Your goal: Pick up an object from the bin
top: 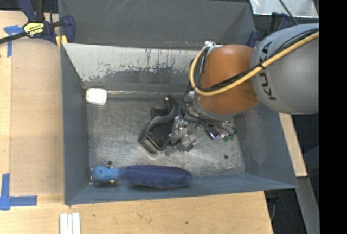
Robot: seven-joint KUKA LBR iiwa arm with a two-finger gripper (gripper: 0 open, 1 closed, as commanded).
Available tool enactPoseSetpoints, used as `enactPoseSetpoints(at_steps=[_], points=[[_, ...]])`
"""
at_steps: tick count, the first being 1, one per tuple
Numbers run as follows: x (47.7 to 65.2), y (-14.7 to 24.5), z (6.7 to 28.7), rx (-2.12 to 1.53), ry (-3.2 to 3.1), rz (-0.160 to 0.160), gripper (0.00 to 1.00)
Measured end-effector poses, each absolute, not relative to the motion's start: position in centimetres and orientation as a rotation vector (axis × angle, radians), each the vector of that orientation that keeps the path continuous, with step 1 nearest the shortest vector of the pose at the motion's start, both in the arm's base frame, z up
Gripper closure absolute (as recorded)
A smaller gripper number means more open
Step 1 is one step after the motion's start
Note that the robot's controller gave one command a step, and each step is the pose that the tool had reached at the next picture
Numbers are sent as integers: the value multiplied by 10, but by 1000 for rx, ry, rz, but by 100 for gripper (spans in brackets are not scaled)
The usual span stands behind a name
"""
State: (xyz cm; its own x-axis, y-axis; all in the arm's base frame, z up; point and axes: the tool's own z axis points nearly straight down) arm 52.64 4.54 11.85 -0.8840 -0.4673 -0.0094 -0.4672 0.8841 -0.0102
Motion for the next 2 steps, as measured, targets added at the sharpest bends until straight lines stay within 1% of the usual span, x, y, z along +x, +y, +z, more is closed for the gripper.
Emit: enactPoseSetpoints(at_steps=[1, 2], points=[[523, 33, 233, -745, 3039, -4, 100], [521, 33, 229, -748, 3047, 0, 0]])
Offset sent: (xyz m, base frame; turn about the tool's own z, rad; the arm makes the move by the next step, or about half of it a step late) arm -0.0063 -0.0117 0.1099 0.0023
